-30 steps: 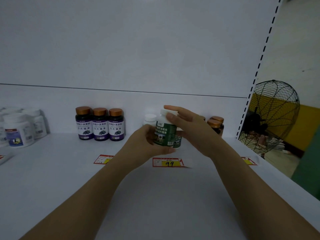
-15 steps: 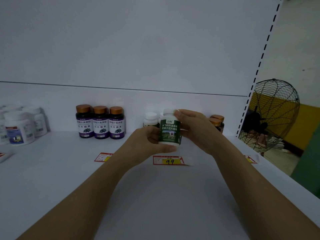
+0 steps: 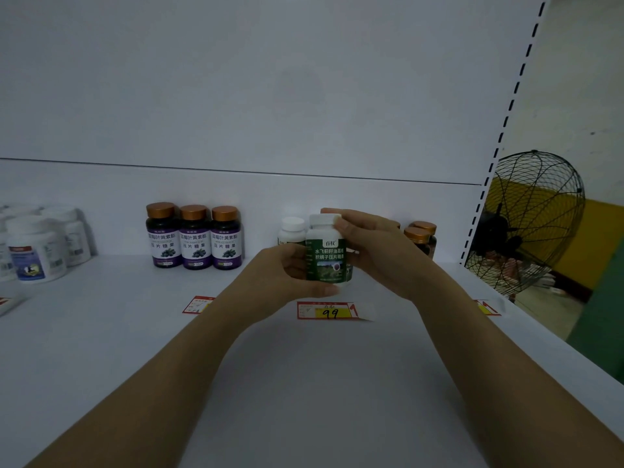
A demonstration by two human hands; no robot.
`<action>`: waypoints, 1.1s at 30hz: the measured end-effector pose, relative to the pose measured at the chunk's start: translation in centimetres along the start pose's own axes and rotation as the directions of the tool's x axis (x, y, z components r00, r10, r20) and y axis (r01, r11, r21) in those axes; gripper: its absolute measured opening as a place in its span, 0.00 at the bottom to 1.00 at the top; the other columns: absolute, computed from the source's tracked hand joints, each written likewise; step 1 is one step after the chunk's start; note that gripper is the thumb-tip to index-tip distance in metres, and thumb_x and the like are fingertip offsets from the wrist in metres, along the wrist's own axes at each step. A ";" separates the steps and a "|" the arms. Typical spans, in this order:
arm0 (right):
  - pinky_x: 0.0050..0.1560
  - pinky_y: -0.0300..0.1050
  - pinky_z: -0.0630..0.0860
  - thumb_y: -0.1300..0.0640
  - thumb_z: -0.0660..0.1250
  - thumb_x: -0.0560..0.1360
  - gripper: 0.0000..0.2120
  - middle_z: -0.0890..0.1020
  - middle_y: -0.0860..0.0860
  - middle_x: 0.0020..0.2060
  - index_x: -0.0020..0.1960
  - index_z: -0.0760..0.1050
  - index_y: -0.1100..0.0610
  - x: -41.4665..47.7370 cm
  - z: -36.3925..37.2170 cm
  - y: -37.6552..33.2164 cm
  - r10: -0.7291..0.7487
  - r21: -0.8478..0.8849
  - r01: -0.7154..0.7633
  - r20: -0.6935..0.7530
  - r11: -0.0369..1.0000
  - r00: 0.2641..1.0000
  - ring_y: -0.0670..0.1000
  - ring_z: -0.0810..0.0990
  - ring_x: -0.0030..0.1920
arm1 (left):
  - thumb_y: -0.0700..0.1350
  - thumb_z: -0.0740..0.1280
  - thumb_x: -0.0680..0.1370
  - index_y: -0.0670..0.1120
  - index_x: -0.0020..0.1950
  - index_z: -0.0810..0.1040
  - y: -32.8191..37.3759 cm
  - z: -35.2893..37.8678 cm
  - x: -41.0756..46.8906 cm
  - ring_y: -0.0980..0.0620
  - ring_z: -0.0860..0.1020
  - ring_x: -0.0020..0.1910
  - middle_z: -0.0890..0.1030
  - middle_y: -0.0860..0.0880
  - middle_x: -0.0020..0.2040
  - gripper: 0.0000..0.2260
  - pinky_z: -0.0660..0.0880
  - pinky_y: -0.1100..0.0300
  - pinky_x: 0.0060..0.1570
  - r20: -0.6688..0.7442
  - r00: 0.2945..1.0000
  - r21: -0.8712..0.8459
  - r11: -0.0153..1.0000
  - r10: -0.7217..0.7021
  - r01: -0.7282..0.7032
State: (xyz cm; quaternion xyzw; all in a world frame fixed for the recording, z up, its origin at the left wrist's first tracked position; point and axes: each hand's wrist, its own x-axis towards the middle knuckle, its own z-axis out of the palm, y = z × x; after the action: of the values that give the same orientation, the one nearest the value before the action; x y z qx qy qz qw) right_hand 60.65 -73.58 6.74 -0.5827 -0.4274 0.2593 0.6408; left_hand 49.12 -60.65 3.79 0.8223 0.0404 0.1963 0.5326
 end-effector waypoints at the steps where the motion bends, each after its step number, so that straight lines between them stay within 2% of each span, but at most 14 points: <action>1: 0.59 0.48 0.77 0.58 0.56 0.81 0.11 0.81 0.53 0.56 0.58 0.75 0.53 0.0 0.0 0.0 -0.001 -0.001 0.001 0.004 1.000 1.000 0.52 0.79 0.58 | 0.43 0.76 0.67 0.57 0.51 0.76 0.0 0.0 0.0 0.63 0.81 0.44 0.83 0.57 0.47 0.18 0.76 0.72 0.41 -0.001 1.000 0.004 1.000 0.001 -0.001; 5: 0.60 0.48 0.77 0.58 0.59 0.80 0.15 0.80 0.51 0.59 0.66 0.72 0.54 0.0 -0.1 -0.1 0.005 -0.049 -0.004 0.017 0.999 1.000 0.51 0.78 0.60 | 0.43 0.77 0.66 0.56 0.52 0.76 -0.4 0.0 0.2 0.59 0.81 0.48 0.83 0.56 0.49 0.19 0.77 0.64 0.51 -0.033 0.999 0.064 0.998 0.027 -0.024; 7: 0.61 0.48 0.76 0.59 0.63 0.78 0.18 0.78 0.49 0.61 0.67 0.70 0.50 -0.1 0.1 -0.2 -0.053 -0.202 0.058 0.030 0.978 0.998 0.49 0.77 0.61 | 0.44 0.78 0.65 0.55 0.53 0.74 -0.7 -0.2 0.3 0.60 0.80 0.49 0.81 0.59 0.48 0.21 0.76 0.67 0.51 -0.101 0.992 0.135 0.989 0.075 -0.061; 9: 0.61 0.43 0.75 0.61 0.68 0.75 0.21 0.77 0.45 0.62 0.65 0.70 0.48 -0.3 0.7 -0.6 -0.171 -0.317 0.184 0.067 0.931 0.983 0.45 0.76 0.62 | 0.42 0.78 0.65 0.53 0.57 0.73 -0.9 -0.4 0.5 0.60 0.79 0.51 0.79 0.60 0.50 0.24 0.74 0.68 0.51 -0.202 0.967 0.189 0.975 0.159 -0.121; 11: 0.60 0.39 0.75 0.65 0.71 0.72 0.22 0.77 0.45 0.60 0.61 0.70 0.48 -0.4 1.4 -1.0 -0.287 -0.322 0.308 0.110 0.895 0.952 0.43 0.75 0.62 | 0.38 0.77 0.66 0.51 0.58 0.72 -0.9 -0.8 0.7 0.57 0.77 0.54 0.77 0.59 0.52 0.25 0.74 0.67 0.54 -0.310 0.912 0.207 0.956 0.267 -0.209; 15: 0.65 0.42 0.72 0.69 0.71 0.70 0.23 0.76 0.41 0.58 0.55 0.69 0.47 -0.4 2.2 -1.0 -0.391 -0.383 0.428 0.173 0.819 0.904 0.43 0.74 0.63 | 0.34 0.75 0.67 0.53 0.58 0.72 -1.0 -1.4 0.8 0.61 0.75 0.54 0.77 0.60 0.53 0.25 0.71 0.74 0.54 -0.456 0.790 0.305 0.906 0.411 -0.294; 17: 0.67 0.45 0.72 0.69 0.71 0.71 0.23 0.74 0.41 0.58 0.54 0.68 0.46 -0.3 2.3 -0.8 -0.398 -0.433 0.442 0.193 0.785 0.897 0.44 0.73 0.64 | 0.33 0.75 0.68 0.54 0.57 0.73 -1.2 -1.6 0.8 0.63 0.76 0.54 0.77 0.59 0.53 0.24 0.71 0.76 0.53 -0.469 0.778 0.297 0.904 0.418 -0.307; 20: 0.67 0.47 0.71 0.69 0.71 0.71 0.23 0.74 0.45 0.60 0.54 0.67 0.46 -0.3 2.4 -0.7 -0.393 -0.455 0.441 0.202 0.774 0.897 0.46 0.72 0.65 | 0.33 0.74 0.68 0.54 0.57 0.73 -1.3 -1.5 0.8 0.59 0.75 0.55 0.77 0.59 0.54 0.24 0.71 0.73 0.56 -0.469 0.788 0.305 0.910 0.399 -0.279; 23: 0.67 0.48 0.72 0.68 0.71 0.71 0.22 0.75 0.48 0.61 0.56 0.69 0.47 -0.5 2.1 -1.2 -0.397 -0.425 0.438 0.185 0.792 0.899 0.46 0.73 0.65 | 0.34 0.75 0.68 0.57 0.56 0.72 -0.8 -1.5 0.8 0.66 0.74 0.53 0.75 0.64 0.52 0.25 0.69 0.79 0.51 -0.442 0.813 0.290 0.918 0.379 -0.270; 26: 0.65 0.48 0.73 0.65 0.69 0.73 0.22 0.75 0.48 0.63 0.61 0.69 0.48 -0.8 1.4 -2.1 -0.377 -0.390 0.409 0.161 0.825 0.912 0.46 0.73 0.65 | 0.33 0.76 0.65 0.58 0.53 0.72 0.5 -1.5 0.4 0.72 0.76 0.49 0.76 0.66 0.51 0.27 0.71 0.79 0.47 -0.337 0.890 0.152 0.951 0.306 -0.269; 28: 0.62 0.46 0.75 0.62 0.67 0.75 0.21 0.76 0.47 0.62 0.65 0.69 0.47 -1.0 0.6 -2.6 -0.307 -0.330 0.331 0.124 0.884 0.944 0.45 0.75 0.63 | 0.36 0.77 0.63 0.56 0.53 0.75 1.3 -1.5 -0.1 0.68 0.79 0.49 0.81 0.61 0.49 0.25 0.75 0.73 0.47 -0.234 0.948 0.038 0.976 0.216 -0.213; 30: 0.59 0.45 0.77 0.57 0.63 0.78 0.17 0.79 0.48 0.60 0.66 0.70 0.48 -1.1 0.1 -2.9 -0.198 -0.271 0.212 0.078 0.939 0.977 0.47 0.79 0.59 | 0.43 0.77 0.61 0.54 0.53 0.77 2.0 -1.4 -0.5 0.61 0.82 0.48 0.84 0.56 0.48 0.23 0.78 0.66 0.48 -0.127 0.988 -0.026 0.996 0.086 -0.090; 33: 0.55 0.46 0.79 0.50 0.62 0.78 0.17 0.82 0.56 0.55 0.63 0.74 0.58 -0.6 -0.3 -2.4 0.016 -0.165 -0.021 -0.028 0.986 0.999 0.53 0.82 0.53 | 0.49 0.72 0.62 0.47 0.52 0.78 2.3 -1.0 -0.6 0.54 0.83 0.47 0.85 0.51 0.47 0.19 0.80 0.63 0.46 0.029 0.994 -0.228 0.968 -0.103 0.107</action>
State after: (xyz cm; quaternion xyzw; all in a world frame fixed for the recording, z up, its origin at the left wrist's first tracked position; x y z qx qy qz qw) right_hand 60.22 -74.65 8.93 -0.6412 -0.4334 0.2209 0.5934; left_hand 47.90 -60.93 6.04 0.7538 0.0565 0.1640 0.6338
